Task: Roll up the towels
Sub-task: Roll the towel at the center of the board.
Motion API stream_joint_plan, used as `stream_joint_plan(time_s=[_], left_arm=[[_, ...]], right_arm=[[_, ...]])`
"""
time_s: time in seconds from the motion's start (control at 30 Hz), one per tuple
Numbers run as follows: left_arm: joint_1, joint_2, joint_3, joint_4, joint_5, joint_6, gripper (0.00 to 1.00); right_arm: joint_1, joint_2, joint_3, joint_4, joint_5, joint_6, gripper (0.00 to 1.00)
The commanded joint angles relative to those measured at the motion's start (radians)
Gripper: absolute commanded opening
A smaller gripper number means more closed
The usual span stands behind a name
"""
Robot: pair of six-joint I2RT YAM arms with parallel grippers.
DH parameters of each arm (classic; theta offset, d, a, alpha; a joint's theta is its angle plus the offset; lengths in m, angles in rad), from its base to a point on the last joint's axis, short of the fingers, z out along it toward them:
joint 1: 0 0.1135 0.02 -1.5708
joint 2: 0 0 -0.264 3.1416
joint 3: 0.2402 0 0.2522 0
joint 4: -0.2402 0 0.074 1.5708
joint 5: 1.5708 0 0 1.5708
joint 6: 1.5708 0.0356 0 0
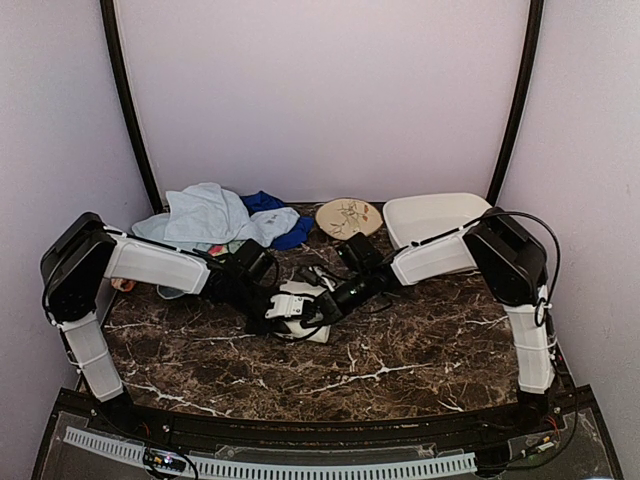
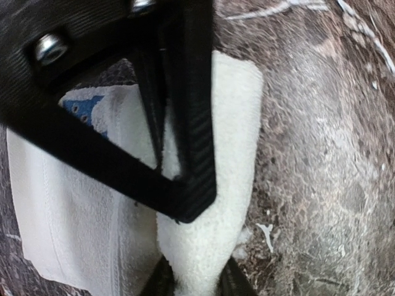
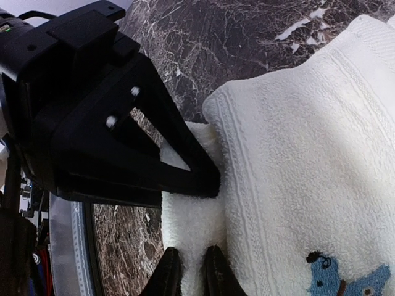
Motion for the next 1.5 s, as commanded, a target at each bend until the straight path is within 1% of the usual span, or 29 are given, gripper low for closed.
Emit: stream_joint_plan(time_s=[0.0, 0.03, 0.07, 0.1, 0.2, 0.23, 0.27, 0.33, 0.37, 0.43, 0.5, 0.6, 0.73, 0.83, 0.97, 1.1, 1.13, 1.33, 1.47], left_arm=[[-0.002, 0.048, -0.005, -0.08, -0.008, -0.009, 0.08], [0.002, 0.049, 0.009, -0.114, 0.013, -0.015, 0.02], [0.006, 0.051, 0.023, -0.146, 0.037, -0.023, 0.0], [0.01, 0.053, 0.039, -0.182, 0.06, -0.029, 0.0], [0.019, 0.066, 0.099, -0.299, 0.124, -0.04, 0.0], [0.021, 0.075, 0.119, -0.341, 0.148, -0.043, 0.0], [0.021, 0.082, 0.137, -0.38, 0.17, -0.046, 0.0], [0.024, 0.091, 0.163, -0.447, 0.212, -0.049, 0.0], [0.024, 0.095, 0.175, -0.472, 0.231, -0.054, 0.0], [0.029, 0.101, 0.189, -0.499, 0.261, -0.067, 0.0], [0.044, 0.107, 0.198, -0.508, 0.296, -0.089, 0.0], [0.071, 0.144, 0.235, -0.549, 0.347, -0.107, 0.0], [0.101, 0.225, 0.314, -0.653, 0.405, -0.123, 0.0], [0.109, 0.282, 0.364, -0.706, 0.428, -0.124, 0.0], [0.11, 0.334, 0.407, -0.739, 0.422, -0.128, 0.0], [0.11, 0.372, 0.435, -0.758, 0.397, -0.136, 0.0], [0.11, 0.377, 0.441, -0.76, 0.391, -0.138, 0.0], [0.11, 0.386, 0.459, -0.768, 0.369, -0.141, 0.0], [0.11, 0.386, 0.461, -0.77, 0.367, -0.129, 0.0]], right_arm=[[-0.034, -0.078, -0.083, 0.12, 0.02, 0.056, 0.2], [-0.047, -0.107, -0.117, 0.176, 0.033, 0.074, 0.21], [-0.061, -0.138, -0.149, 0.229, 0.055, 0.089, 0.26], [-0.074, -0.172, -0.174, 0.249, 0.118, 0.092, 0.3], [-0.093, -0.281, -0.27, 0.294, 0.237, 0.055, 0.33], [-0.093, -0.321, -0.3, 0.305, 0.321, -0.009, 0.39], [-0.092, -0.361, -0.332, 0.322, 0.371, -0.043, 0.41], [-0.088, -0.441, -0.416, 0.381, 0.456, -0.116, 0.48], [-0.084, -0.497, -0.465, 0.415, 0.483, -0.159, 0.5], [-0.066, -0.568, -0.559, 0.468, 0.526, -0.27, 0.5], [-0.038, -0.659, -0.636, 0.483, 0.568, -0.377, 0.49], [0.029, -0.733, -0.697, 0.423, 0.644, -0.504, 0.48], [0.203, -0.781, -0.736, 0.333, 0.783, -0.646, 0.47], [0.328, -0.778, -0.72, 0.314, 0.887, -0.732, 0.46], [0.426, -0.707, -0.658, 0.337, 0.956, -0.851, 0.44], [0.451, -0.592, -0.589, 0.381, 0.959, -0.97, 0.41], [0.454, -0.541, -0.571, 0.393, 0.958, -0.999, 0.4], [0.448, -0.365, -0.473, 0.46, 0.986, -1.125, 0.38], [0.418, -0.278, -0.418, 0.488, 0.995, -1.135, 0.38]])
